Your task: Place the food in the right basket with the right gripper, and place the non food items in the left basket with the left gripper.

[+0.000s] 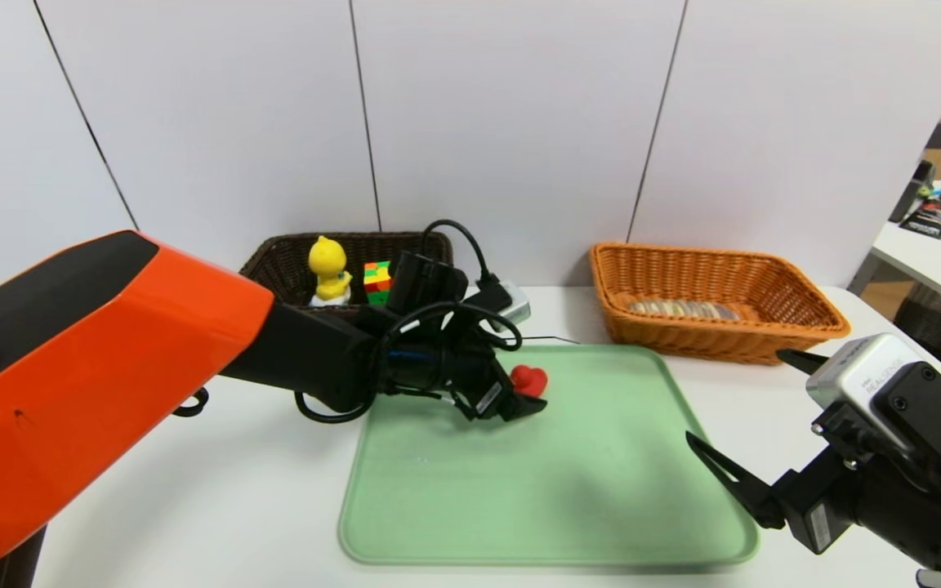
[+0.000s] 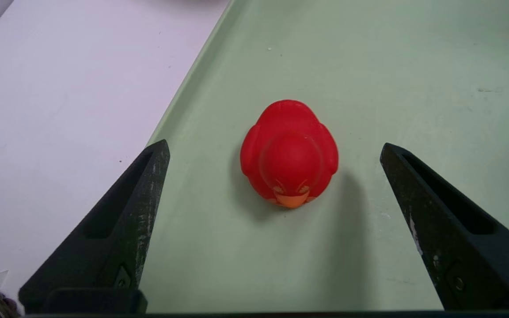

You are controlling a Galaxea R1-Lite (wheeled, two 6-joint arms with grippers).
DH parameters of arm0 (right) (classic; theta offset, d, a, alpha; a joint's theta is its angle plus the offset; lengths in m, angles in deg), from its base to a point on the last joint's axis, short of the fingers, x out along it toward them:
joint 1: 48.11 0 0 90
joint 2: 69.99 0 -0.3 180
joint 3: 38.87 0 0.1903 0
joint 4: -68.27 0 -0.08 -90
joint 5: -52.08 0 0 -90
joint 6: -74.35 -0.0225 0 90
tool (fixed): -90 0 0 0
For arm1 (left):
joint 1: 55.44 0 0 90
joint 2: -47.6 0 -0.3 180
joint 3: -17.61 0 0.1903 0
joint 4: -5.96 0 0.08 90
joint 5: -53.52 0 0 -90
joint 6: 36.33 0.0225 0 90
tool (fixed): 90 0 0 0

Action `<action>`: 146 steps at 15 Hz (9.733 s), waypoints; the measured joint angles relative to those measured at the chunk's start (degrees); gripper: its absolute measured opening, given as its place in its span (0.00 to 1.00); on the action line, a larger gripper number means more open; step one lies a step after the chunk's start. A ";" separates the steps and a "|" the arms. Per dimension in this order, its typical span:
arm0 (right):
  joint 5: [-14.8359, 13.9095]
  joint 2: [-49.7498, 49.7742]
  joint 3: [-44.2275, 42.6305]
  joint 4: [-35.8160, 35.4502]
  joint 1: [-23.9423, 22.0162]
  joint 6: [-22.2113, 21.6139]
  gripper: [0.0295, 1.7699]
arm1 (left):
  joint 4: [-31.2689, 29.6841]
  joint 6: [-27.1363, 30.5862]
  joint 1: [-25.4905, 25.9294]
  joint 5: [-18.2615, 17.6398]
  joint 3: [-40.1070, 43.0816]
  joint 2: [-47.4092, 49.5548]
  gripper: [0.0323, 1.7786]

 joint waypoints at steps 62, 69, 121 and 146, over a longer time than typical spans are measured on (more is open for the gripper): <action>-0.30 -0.41 0.33 -0.16 0.85 0.85 0.96 | 46.19 -12.15 16.45 15.56 -32.33 9.90 0.33; -0.29 -0.11 0.46 -0.13 0.94 0.89 0.96 | 47.02 -13.91 16.48 18.88 -31.95 6.80 0.32; -0.33 8.45 1.71 -0.02 -22.32 1.22 0.96 | 32.24 -16.53 18.21 28.11 28.20 73.05 0.95; 0.63 38.34 13.14 4.11 -36.49 1.85 0.96 | 25.23 -18.90 34.82 25.43 54.63 107.28 0.95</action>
